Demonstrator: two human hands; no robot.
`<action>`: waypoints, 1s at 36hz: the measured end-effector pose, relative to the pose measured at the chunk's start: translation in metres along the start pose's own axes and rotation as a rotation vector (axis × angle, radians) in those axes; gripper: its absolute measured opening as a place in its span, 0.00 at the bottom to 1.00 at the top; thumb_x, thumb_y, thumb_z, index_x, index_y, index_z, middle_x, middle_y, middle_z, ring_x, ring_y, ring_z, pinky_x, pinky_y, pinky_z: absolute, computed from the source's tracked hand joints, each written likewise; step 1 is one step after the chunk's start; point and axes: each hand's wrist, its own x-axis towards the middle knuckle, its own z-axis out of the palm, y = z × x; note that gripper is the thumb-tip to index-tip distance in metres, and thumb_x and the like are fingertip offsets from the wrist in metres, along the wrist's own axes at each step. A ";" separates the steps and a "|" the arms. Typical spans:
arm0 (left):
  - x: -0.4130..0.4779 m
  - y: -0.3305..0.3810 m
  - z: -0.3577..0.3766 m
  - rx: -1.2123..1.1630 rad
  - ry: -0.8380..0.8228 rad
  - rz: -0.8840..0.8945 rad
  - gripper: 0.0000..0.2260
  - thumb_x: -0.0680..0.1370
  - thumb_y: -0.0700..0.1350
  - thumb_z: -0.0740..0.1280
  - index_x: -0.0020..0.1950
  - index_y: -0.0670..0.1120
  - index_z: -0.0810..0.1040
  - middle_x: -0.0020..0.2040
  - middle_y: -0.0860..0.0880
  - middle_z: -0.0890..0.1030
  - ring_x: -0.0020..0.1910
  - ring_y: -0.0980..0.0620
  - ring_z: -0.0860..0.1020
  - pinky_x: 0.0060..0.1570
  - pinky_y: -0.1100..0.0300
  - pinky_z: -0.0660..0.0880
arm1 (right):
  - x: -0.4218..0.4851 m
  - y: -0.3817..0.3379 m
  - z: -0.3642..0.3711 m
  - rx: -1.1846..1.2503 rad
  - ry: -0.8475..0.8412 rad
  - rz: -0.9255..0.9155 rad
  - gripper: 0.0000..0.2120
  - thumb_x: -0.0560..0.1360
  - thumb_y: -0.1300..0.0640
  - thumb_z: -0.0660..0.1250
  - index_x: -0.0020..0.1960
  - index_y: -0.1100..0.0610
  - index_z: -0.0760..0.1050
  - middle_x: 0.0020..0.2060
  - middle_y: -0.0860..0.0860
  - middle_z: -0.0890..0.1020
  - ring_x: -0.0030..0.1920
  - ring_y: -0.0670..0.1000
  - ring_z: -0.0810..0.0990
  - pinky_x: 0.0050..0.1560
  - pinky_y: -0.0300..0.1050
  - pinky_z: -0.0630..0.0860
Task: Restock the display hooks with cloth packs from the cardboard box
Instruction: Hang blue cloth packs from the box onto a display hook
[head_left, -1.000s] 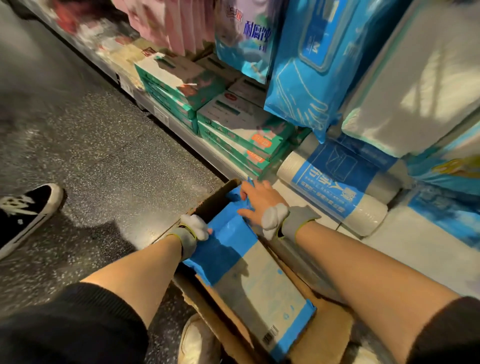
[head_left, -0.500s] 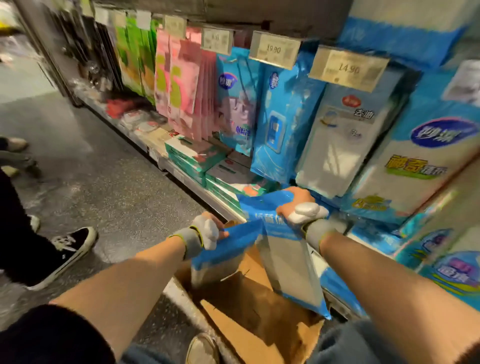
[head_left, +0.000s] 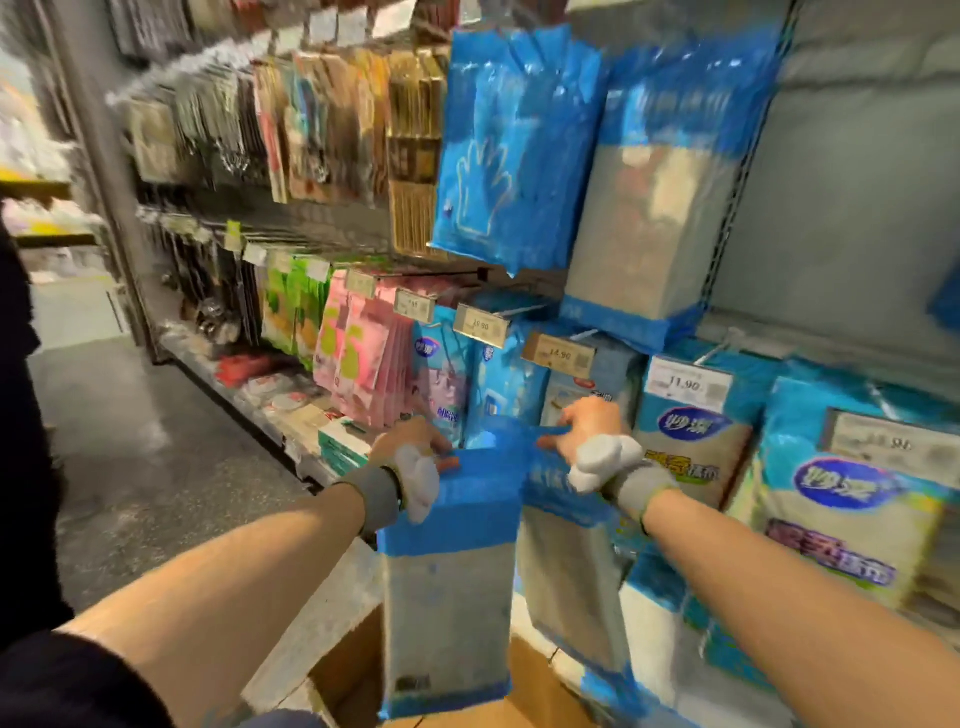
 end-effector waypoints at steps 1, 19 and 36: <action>0.001 0.003 -0.003 -0.026 0.009 0.016 0.16 0.77 0.47 0.67 0.62 0.42 0.78 0.63 0.43 0.78 0.62 0.46 0.75 0.58 0.62 0.70 | 0.000 -0.002 -0.004 -0.029 -0.004 -0.005 0.17 0.72 0.48 0.70 0.49 0.62 0.81 0.48 0.56 0.83 0.48 0.55 0.81 0.38 0.42 0.72; -0.015 0.137 -0.130 0.018 0.325 0.354 0.10 0.72 0.48 0.72 0.52 0.49 0.84 0.52 0.49 0.84 0.56 0.51 0.80 0.56 0.59 0.75 | -0.010 -0.041 -0.180 -0.420 0.381 -0.236 0.13 0.75 0.56 0.61 0.55 0.48 0.79 0.52 0.48 0.83 0.54 0.53 0.78 0.64 0.50 0.60; 0.029 0.199 -0.190 -0.306 0.461 0.408 0.11 0.72 0.42 0.72 0.54 0.45 0.83 0.53 0.47 0.83 0.46 0.58 0.74 0.39 0.71 0.67 | 0.058 -0.060 -0.285 0.048 0.502 -0.300 0.13 0.77 0.49 0.64 0.56 0.54 0.80 0.56 0.52 0.82 0.61 0.56 0.76 0.62 0.49 0.71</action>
